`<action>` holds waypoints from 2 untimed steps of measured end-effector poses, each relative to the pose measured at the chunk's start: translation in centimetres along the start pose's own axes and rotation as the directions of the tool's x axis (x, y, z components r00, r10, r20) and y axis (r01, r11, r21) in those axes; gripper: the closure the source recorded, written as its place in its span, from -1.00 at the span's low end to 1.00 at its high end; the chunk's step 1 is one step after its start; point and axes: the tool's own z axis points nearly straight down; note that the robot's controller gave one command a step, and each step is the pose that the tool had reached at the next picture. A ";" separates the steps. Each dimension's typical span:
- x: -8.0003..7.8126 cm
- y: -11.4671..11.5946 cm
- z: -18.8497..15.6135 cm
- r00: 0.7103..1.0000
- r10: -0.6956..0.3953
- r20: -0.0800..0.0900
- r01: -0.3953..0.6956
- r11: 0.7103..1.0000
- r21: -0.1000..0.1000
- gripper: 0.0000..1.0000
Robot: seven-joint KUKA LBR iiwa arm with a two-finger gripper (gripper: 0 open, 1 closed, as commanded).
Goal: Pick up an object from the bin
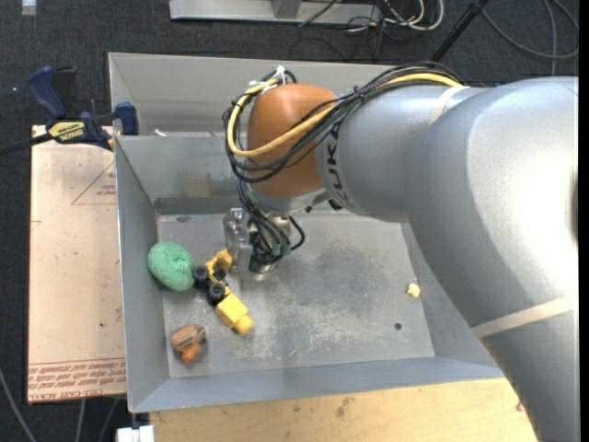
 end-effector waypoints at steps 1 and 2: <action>0.0 0.0 -0.2 1.000 0.000 -0.004 0.000 1.000 0.001 1.00; 0.2 0.0 -0.8 1.000 0.000 -0.014 0.000 1.000 0.003 1.00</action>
Offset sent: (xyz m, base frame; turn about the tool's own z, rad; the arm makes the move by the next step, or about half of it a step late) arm 0.0000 0.0000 0.0687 -0.0001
